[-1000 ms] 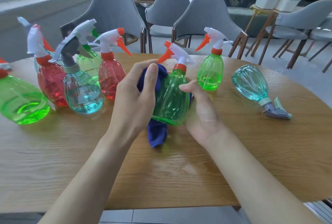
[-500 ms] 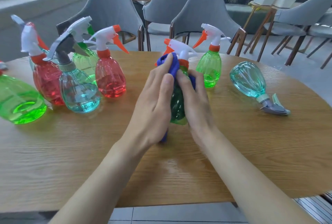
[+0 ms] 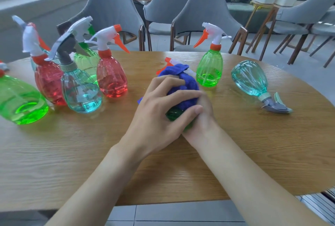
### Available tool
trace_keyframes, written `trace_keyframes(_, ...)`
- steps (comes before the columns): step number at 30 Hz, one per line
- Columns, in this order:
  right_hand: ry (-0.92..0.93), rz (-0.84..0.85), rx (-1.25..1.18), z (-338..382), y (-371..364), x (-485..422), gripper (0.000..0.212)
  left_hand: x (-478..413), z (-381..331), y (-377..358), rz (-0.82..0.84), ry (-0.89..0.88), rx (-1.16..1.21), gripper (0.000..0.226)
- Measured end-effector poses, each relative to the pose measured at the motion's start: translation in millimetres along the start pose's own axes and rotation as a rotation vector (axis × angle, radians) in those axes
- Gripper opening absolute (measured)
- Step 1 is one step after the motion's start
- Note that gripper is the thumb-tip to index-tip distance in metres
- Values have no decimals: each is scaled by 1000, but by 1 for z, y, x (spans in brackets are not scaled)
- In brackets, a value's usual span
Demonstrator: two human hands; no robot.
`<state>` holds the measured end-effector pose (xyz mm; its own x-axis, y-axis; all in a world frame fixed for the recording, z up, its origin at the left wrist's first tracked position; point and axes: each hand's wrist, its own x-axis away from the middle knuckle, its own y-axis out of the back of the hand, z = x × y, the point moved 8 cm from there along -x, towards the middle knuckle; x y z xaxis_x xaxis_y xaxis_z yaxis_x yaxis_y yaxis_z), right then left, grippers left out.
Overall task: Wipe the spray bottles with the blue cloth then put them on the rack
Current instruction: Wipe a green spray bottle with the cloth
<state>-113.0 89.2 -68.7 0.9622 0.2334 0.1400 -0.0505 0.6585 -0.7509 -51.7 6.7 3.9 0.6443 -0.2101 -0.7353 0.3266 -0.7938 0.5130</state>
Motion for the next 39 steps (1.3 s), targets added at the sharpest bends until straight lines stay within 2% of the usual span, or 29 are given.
trace_keyframes(3,-73,92,-9,-8,-18,6,35,-3,-1,16,-48,-34,-16,26)
trace_keyframes(7,-188,169,-7,-23,-30,9,34,-1,3,43,-270,-8,20,37)
trace_keyframes(10,-228,158,7,-34,-27,7,38,5,7,54,-422,32,0,52)
trace_keyframes(13,-224,124,24,-39,-21,4,42,9,10,57,-494,48,-40,55)
trace_keyframes(16,-157,42,52,-32,-13,-2,48,6,8,48,-432,36,-62,49)
trace_keyframes(19,-64,12,49,-16,-11,-4,41,2,3,25,-194,19,-74,34)
trace_keyframes(21,-25,11,83,-10,-10,-3,44,2,8,15,-67,76,-72,36)
trace_keyframes(23,5,-5,133,-7,-9,-2,42,1,19,14,-19,148,-23,38)
trace_keyframes(25,4,-22,155,-7,-5,-3,45,1,26,17,-55,179,76,38)
trace_keyframes(27,-40,-29,143,-11,-3,-4,50,3,22,23,-171,127,112,43)
trace_keyframes(30,-129,-30,86,-17,-3,-2,41,7,2,29,-324,-13,52,56)
trace_keyframes(33,-179,-38,85,-25,0,-2,43,7,-3,40,-402,-85,6,67)
trace_keyframes(36,-160,-52,84,-27,-4,0,42,11,4,47,-463,-62,7,73)
trace_keyframes(39,-106,-78,68,-21,-3,0,50,13,19,48,-470,41,4,69)
